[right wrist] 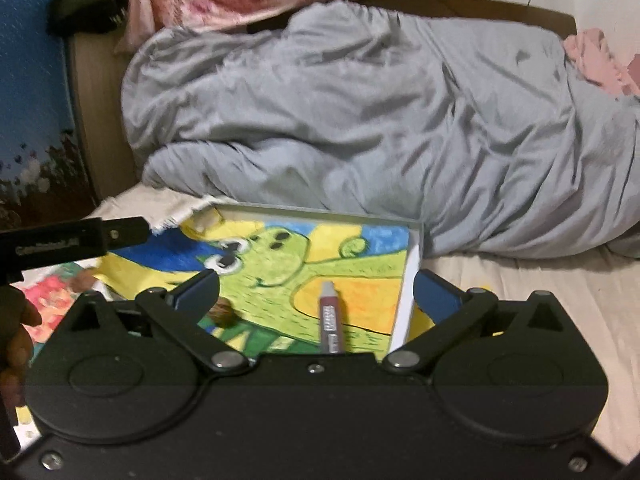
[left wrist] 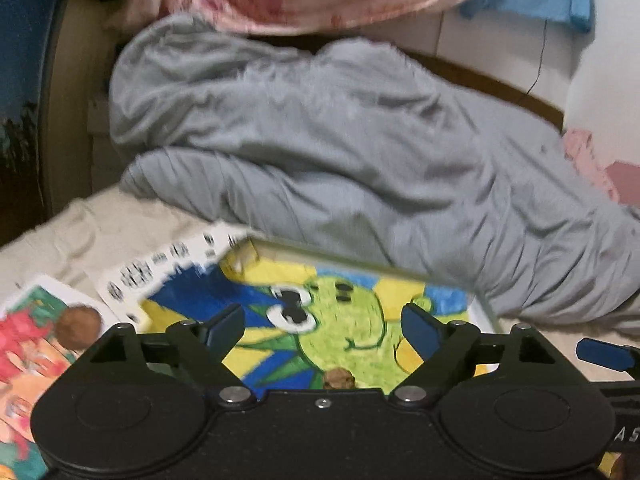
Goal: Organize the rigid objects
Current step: 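Lift both open tools up away from the silver tray, then move both tools back over the remaining items on the drawings, then close the left tool on the white marker while the right tool grasps the blue screwdriver, then carry marker and screwdriver into the silver tray while both tools open to release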
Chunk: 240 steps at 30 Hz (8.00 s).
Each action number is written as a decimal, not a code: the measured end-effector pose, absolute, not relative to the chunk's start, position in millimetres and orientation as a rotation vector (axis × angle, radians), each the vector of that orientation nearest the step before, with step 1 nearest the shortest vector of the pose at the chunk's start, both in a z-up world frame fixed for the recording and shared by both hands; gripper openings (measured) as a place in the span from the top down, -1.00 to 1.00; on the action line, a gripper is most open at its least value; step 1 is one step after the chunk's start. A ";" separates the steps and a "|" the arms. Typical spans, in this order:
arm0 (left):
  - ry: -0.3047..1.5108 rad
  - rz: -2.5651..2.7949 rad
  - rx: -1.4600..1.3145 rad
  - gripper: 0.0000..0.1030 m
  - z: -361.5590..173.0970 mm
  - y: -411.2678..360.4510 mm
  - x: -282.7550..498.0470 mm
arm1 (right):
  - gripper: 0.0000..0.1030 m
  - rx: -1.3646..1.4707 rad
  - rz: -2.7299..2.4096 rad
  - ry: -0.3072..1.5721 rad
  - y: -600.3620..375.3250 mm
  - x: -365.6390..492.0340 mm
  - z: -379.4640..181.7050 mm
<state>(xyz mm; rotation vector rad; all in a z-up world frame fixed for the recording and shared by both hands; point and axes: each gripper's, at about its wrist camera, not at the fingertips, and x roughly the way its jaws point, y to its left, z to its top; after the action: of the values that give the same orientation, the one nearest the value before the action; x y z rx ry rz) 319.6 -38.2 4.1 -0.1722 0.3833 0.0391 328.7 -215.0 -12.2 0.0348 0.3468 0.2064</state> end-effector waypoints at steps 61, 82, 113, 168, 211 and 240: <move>0.357 -0.096 0.015 -0.98 -17.6 40.6 41.6 | -0.99 -0.152 0.103 0.396 -115.2 80.2 -44.2; 0.413 -0.089 0.018 -0.98 -28.6 40.2 46.7 | -0.99 -0.143 0.125 0.445 -113.5 88.4 -51.0; 0.520 -0.098 0.014 -0.98 -45.6 37.0 78.9 | -0.99 -0.149 0.166 0.496 -119.8 117.3 -55.7; 0.776 -0.210 -0.166 0.75 -84.2 45.8 186.2 | 0.60 -0.112 0.442 0.667 -96.5 243.7 -83.1; 0.491 -0.144 -0.221 0.77 -7.2 -25.1 246.4 | 0.90 -0.445 0.184 0.245 -150.0 226.1 -26.8; 0.569 -0.057 -0.250 0.76 -71.9 -83.0 416.7 | 0.89 -0.201 0.142 0.414 -204.8 391.0 -79.7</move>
<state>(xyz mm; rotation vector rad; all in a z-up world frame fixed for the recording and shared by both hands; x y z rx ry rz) 416.7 -83.0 -71.9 -0.2501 0.5687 -0.0565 391.0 -204.8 -79.7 -0.2010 0.4141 0.1422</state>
